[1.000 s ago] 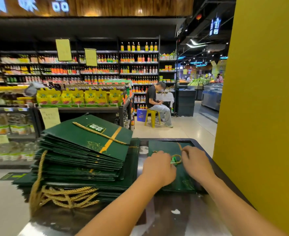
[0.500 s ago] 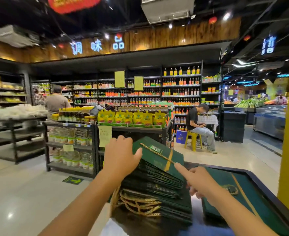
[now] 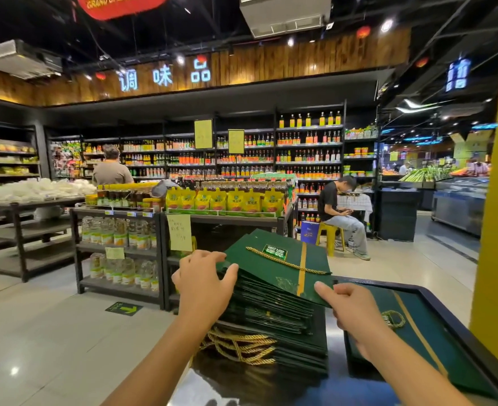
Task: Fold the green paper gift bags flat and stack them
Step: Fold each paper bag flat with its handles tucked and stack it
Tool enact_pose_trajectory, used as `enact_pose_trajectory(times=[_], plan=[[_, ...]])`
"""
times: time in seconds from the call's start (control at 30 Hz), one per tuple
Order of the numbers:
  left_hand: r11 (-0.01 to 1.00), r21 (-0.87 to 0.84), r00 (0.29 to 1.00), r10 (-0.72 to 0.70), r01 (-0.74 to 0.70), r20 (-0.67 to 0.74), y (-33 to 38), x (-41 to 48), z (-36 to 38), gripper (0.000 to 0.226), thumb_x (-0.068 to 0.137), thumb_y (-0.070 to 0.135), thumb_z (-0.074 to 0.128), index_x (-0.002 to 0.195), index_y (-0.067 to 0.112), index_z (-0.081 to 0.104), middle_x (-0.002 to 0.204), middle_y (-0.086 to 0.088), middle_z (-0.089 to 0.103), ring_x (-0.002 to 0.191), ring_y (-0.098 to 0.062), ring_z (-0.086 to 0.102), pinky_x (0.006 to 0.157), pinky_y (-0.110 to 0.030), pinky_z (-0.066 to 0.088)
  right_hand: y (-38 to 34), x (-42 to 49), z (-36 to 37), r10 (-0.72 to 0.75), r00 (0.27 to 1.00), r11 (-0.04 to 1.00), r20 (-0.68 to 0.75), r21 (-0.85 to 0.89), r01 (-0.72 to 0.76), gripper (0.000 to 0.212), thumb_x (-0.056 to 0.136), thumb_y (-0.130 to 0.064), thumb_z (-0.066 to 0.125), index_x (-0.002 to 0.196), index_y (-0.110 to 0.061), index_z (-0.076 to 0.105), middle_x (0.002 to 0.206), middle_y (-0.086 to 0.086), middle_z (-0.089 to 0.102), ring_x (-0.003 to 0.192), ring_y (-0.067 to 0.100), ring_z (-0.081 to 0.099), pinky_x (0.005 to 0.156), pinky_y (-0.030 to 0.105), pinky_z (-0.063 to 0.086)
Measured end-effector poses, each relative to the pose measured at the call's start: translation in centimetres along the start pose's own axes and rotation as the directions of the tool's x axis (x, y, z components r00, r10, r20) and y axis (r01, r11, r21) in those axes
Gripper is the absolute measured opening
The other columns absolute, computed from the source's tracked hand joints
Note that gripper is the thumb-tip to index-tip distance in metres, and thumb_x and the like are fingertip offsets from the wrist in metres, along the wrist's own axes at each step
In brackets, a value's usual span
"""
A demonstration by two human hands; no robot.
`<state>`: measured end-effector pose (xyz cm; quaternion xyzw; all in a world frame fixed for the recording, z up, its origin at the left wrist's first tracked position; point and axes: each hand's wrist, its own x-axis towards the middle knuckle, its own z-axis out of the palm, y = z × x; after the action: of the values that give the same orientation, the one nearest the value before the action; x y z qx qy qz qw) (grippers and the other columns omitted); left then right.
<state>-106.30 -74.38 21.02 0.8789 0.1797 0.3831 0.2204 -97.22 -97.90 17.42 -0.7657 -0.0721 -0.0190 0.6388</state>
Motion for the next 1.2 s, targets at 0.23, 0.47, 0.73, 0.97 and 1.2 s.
enact_pose_trajectory(times=[0.23, 0.47, 0.73, 0.97, 1.2], plan=[[0.898, -0.440, 1.000, 0.027, -0.021, 0.009, 1.5, -6.1, 0.3, 0.025, 0.096, 0.033, 0.064, 0.120, 0.029, 0.066, 0.120, 0.016, 0.056, 0.119, -0.007, 0.051, 0.104, -0.032, 0.043, 0.3, -3.7, -3.5, 0.076, 0.997, 0.806, 0.007, 0.589, -0.065, 0.028, 0.099, -0.008, 0.062, 0.125, -0.001, 0.058, 0.115, 0.017, 0.073, 0.080, 0.028, 0.076, 0.063, 0.031, 0.063], [0.685, -0.708, 0.979, -0.038, 0.172, 0.201, 2.8, -10.6, 0.6, 0.017, 0.102, 0.029, 0.054, 0.114, 0.027, 0.065, 0.110, 0.007, 0.067, 0.099, -0.005, 0.065, 0.090, -0.032, 0.055, 1.4, -9.9, -8.9, 0.119, 0.989, 0.785, -0.084, 0.618, -0.042, 0.020, 0.099, -0.005, 0.058, 0.119, -0.003, 0.060, 0.113, 0.019, 0.071, 0.092, 0.033, 0.070, 0.046, 0.022, 0.056], [0.286, -0.748, 0.766, 0.066, 0.599, 0.639, 5.3, -13.5, -0.3, 0.040, 0.106, 0.044, 0.038, 0.115, 0.017, 0.067, 0.105, -0.008, 0.077, 0.088, -0.022, 0.071, 0.069, -0.033, 0.060, 3.1, -16.5, -13.1, 0.138, 0.985, 0.838, -0.105, 0.542, -0.059, 0.010, 0.098, -0.005, 0.059, 0.101, -0.013, 0.065, 0.087, 0.011, 0.071, 0.050, 0.008, 0.067, 0.033, 0.012, 0.041], [0.357, -0.690, 0.714, 0.086, 0.629, 0.695, 4.9, -16.6, 0.4, 0.038, 0.106, 0.041, 0.043, 0.115, 0.017, 0.070, 0.102, -0.017, 0.069, 0.088, -0.031, 0.059, 0.087, -0.055, 0.050, 5.1, -19.2, -14.7, 0.179, 0.976, 0.828, -0.125, 0.555, -0.080, 0.029, 0.098, -0.016, 0.061, 0.126, -0.009, 0.062, 0.115, 0.020, 0.071, 0.063, 0.019, 0.072, 0.031, 0.014, 0.038], [0.341, -0.762, 0.785, 0.101, 0.550, 0.612, 4.6, -21.5, -0.2, 0.019, 0.105, 0.001, 0.043, 0.118, 0.009, 0.054, 0.086, -0.008, 0.077, 0.054, -0.017, 0.066, 0.053, -0.028, 0.059, 6.5, -19.4, -15.6, 0.231, 0.969, 0.773, -0.091, 0.622, -0.126, 0.037, 0.095, -0.025, 0.064, 0.127, -0.007, 0.060, 0.117, 0.018, 0.073, 0.103, 0.031, 0.073, 0.075, 0.040, 0.064]])
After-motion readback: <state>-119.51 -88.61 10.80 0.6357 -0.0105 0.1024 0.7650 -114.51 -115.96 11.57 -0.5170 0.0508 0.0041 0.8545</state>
